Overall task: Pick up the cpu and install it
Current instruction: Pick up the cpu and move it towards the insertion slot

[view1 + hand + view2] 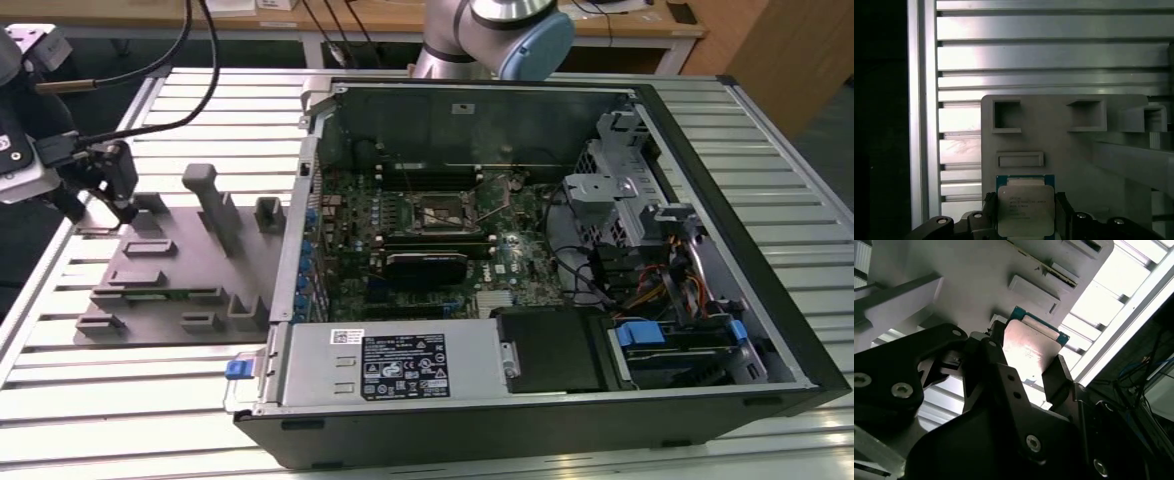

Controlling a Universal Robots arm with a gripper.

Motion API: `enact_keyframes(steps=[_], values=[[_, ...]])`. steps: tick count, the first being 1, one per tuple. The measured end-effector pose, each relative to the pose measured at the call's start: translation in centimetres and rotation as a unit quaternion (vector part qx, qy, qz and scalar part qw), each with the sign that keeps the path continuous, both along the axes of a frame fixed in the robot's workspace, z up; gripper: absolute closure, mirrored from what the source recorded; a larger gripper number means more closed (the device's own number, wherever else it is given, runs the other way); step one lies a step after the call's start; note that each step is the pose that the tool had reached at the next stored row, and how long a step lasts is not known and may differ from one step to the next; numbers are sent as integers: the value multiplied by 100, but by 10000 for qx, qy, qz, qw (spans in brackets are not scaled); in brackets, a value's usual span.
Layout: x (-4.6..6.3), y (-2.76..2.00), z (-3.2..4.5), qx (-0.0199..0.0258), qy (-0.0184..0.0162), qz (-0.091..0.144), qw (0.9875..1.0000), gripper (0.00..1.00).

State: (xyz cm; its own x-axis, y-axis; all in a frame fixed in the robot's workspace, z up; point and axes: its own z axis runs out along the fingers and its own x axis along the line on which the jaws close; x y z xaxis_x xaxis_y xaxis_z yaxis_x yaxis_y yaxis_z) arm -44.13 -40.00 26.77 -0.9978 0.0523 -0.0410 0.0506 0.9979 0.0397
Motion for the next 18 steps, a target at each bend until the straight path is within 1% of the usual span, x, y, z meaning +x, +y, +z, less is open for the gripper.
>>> enact_keyframes(steps=[18], values=[[0, 0, 283, 7, -11, 1, 10000, 45]])
